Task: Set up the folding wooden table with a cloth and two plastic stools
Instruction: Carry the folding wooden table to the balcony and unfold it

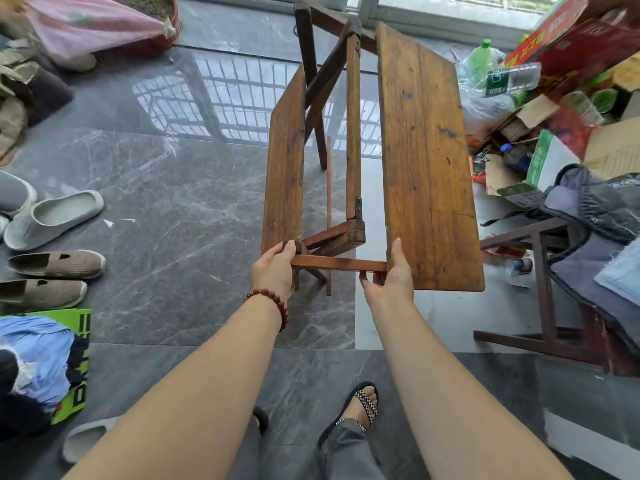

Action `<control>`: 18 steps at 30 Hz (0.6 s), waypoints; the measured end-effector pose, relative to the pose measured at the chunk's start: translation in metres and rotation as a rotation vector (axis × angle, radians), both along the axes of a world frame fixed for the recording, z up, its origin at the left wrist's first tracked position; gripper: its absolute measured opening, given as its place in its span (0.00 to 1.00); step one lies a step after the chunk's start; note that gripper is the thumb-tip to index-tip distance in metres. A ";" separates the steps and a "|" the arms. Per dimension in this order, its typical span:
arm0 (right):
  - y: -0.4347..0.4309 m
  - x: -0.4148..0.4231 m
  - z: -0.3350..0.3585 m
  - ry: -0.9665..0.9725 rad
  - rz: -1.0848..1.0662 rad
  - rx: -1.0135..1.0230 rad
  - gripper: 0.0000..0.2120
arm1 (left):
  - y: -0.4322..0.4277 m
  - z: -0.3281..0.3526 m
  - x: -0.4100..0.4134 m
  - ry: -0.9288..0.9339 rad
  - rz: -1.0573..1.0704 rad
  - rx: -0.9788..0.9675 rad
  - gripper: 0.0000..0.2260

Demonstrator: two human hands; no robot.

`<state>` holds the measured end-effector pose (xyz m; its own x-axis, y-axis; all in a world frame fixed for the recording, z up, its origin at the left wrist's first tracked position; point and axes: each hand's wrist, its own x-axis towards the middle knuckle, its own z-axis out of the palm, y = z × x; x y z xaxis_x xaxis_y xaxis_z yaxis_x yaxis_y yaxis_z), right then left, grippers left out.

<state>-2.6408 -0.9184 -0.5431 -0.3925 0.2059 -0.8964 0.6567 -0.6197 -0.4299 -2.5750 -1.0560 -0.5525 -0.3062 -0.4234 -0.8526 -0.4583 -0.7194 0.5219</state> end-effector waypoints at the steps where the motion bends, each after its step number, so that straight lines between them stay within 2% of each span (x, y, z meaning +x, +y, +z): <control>1: 0.000 0.001 -0.001 -0.003 -0.014 0.007 0.30 | -0.001 0.000 0.000 -0.001 -0.005 0.006 0.02; 6: -0.007 0.007 0.004 -0.002 -0.073 0.010 0.30 | -0.009 0.001 0.005 -0.003 -0.075 -0.030 0.00; 10: -0.015 0.010 0.012 0.002 -0.104 0.008 0.25 | -0.018 -0.005 0.011 -0.007 -0.133 -0.069 0.13; 14: -0.023 0.011 0.021 0.014 -0.169 -0.026 0.24 | -0.019 -0.002 0.011 -0.021 -0.183 -0.031 0.14; 16: -0.026 0.010 0.026 0.020 -0.191 -0.040 0.20 | -0.018 0.000 0.008 -0.032 -0.189 -0.057 0.15; 18: -0.031 0.011 0.030 0.011 -0.150 -0.053 0.19 | -0.016 0.000 0.007 -0.032 -0.195 -0.070 0.15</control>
